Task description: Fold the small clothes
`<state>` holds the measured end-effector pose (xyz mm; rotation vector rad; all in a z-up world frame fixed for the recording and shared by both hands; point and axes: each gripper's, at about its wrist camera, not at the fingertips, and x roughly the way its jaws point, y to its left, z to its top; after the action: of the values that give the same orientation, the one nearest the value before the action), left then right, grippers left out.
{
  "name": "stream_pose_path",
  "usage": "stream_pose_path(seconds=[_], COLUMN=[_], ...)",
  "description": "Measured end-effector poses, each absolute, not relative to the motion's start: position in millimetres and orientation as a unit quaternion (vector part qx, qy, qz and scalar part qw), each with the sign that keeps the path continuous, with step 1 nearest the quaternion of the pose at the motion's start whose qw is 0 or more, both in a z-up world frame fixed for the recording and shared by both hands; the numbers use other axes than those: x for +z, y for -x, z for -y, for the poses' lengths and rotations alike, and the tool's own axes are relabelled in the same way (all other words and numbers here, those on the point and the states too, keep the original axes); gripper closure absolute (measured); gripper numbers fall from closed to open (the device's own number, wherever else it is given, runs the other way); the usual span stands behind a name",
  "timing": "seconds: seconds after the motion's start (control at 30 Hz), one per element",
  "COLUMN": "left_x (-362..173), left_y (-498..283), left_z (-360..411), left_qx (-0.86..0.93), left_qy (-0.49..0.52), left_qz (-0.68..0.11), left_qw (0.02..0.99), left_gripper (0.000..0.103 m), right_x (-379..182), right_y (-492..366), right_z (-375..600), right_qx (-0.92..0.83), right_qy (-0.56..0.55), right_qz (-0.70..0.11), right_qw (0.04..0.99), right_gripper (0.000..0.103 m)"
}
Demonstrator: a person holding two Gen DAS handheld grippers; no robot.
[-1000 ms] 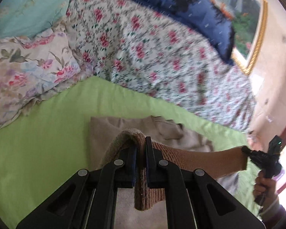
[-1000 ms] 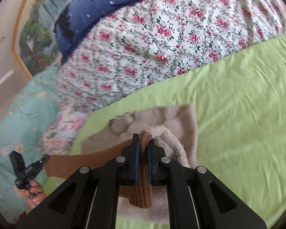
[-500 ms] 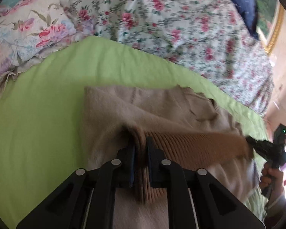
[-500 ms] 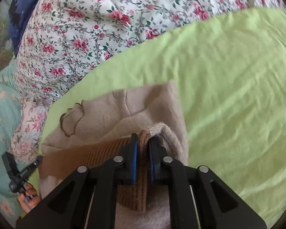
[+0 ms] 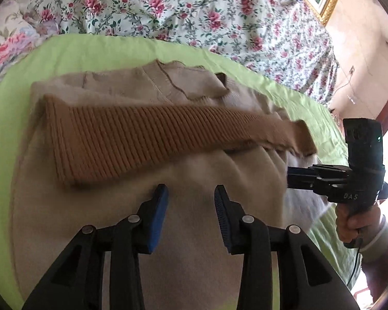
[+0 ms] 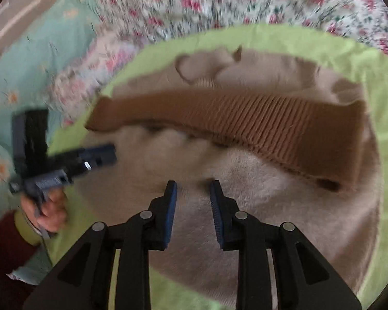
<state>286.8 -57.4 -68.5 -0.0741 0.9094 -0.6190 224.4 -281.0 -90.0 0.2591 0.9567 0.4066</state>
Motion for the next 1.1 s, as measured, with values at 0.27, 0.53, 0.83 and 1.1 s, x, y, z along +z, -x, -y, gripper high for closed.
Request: stream_pose_path(seconds=[0.27, 0.53, 0.83, 1.1], left_x=[-52.9, -39.5, -65.7, -94.2], left_y=[-376.6, -324.6, -192.1, -125.6], left_z=[-2.4, -46.0, -38.0, -30.7], left_qx=[-0.184, -0.152, -0.189, -0.198], left_qy=[0.094, 0.132, 0.183, 0.227], left_qz=[-0.420, -0.389, -0.418, -0.442], left_qw=[0.884, 0.899, 0.870, 0.845], left_gripper=[0.065, 0.052, 0.047, 0.041], right_x=[-72.5, -60.6, -71.5, -79.2], right_y=[-271.1, -218.1, -150.7, -110.7], right_z=[371.1, 377.2, 319.1, 294.0], right_qx=[0.008, 0.012, 0.067, 0.085], right_qy=[-0.197, -0.249, -0.263, -0.286], right_qz=[-0.400, -0.362, -0.371, -0.376], right_qw=[0.895, 0.898, 0.888, 0.877], right_gripper=[0.075, 0.074, 0.063, 0.058])
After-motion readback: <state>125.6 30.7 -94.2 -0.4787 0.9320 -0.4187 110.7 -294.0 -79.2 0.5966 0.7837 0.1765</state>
